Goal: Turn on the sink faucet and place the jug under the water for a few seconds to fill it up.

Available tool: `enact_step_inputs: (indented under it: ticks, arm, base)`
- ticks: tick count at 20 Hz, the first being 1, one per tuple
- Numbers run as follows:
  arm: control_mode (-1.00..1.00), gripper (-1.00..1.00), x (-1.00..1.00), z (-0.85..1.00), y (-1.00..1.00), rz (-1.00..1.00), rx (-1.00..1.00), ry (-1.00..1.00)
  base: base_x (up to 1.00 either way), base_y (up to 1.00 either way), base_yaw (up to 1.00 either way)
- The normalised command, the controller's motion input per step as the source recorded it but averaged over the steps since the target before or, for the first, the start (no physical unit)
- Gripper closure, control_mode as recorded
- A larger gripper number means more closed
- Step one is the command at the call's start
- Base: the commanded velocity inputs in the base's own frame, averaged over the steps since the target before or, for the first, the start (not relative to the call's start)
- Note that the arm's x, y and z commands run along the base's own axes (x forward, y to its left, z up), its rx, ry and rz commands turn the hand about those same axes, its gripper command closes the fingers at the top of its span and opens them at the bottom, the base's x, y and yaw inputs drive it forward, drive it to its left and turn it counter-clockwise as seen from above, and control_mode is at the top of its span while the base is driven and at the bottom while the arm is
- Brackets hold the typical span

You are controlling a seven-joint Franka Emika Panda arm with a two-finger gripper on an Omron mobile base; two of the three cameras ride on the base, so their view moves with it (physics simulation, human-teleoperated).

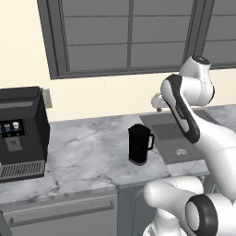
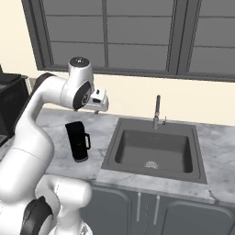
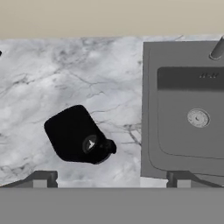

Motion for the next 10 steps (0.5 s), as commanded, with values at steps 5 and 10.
enact_step_inputs:
  ticks: [5, 10]
  arm:
    - [-1.00, -1.00, 0.01, 0.00, 0.03, 0.00, 0.00, 0.01]
    - [-1.00, -1.00, 0.01, 0.00, 0.00, 0.00, 0.00, 0.05]
  base:
    - [0.00, 0.00, 0.00]
    - [0.00, 0.00, 0.00]
